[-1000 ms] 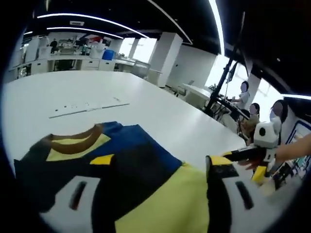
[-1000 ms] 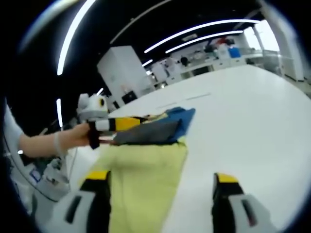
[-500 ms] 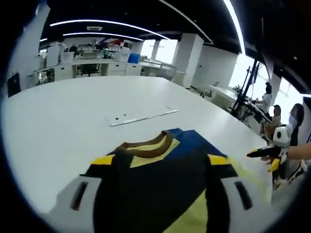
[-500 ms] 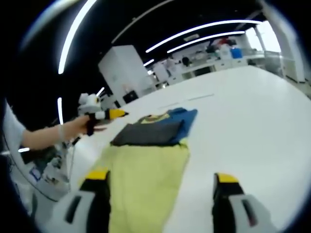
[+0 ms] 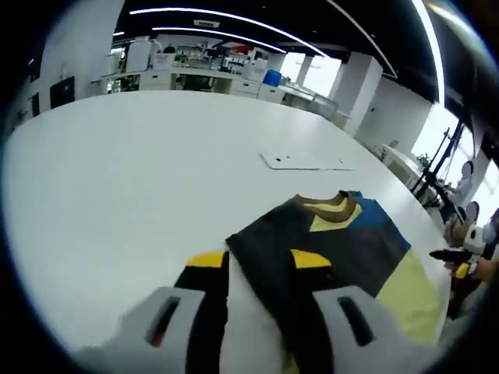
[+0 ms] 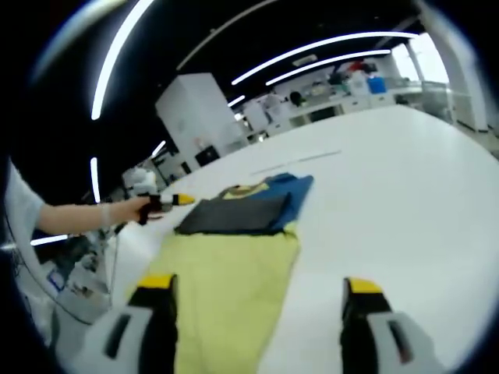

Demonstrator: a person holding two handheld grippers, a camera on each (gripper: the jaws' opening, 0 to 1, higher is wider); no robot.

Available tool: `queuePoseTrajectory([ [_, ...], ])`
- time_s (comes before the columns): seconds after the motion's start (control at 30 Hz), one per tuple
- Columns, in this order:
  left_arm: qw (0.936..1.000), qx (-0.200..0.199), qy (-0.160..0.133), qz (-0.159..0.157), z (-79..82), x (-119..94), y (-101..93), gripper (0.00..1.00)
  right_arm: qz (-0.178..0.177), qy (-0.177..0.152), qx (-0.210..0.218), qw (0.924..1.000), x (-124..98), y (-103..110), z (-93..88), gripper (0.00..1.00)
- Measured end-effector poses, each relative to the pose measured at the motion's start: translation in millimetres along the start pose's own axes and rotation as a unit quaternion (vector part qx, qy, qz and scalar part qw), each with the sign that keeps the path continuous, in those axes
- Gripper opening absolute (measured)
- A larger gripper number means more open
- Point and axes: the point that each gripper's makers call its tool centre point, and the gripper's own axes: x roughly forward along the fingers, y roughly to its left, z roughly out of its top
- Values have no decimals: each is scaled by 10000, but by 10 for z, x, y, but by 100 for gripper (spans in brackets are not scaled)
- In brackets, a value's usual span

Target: Fold the garment on the visible template until the final outline fits inside the template.

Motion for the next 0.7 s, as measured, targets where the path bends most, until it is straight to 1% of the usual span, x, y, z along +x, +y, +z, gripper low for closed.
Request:
queuePoseTrajectory([
  [0.1,9998,-185,15,82,-16,48,61,21,-26,36,-22,10000,-14,-15,-6,86],
  [0.2,9993,-368,44,80,-44,72,59,15,-60,49,-21,10000,-35,-38,-12,86],
  [0.27,9991,-388,123,91,-88,102,66,11,-77,43,-4,10000,-47,-58,-4,86],
  [0.33,9992,-331,167,178,-123,116,101,10,-86,17,4,10000,-52,-55,12,86],
  [0.37,9991,-351,168,171,-128,122,104,8,-89,11,2,10000,-56,-52,16,86],
  [0.43,9989,-432,162,90,-132,117,65,0,-100,20,-2,9999,-62,-51,12,86],
  [0.47,9987,-478,169,95,-143,116,58,0,-104,28,-5,9999,-63,-51,8,86],
  [0.57,9991,-385,103,118,-107,119,54,0,-113,46,-8,9999,-63,-46,-10,86],
  [0.63,9996,-252,27,127,-59,116,49,0,-110,64,-10,9999,-56,-43,-22,86],
  [0.7,9996,-205,-54,179,-8,129,86,0,-112,79,-23,9999,-51,-33,-24,86],
])
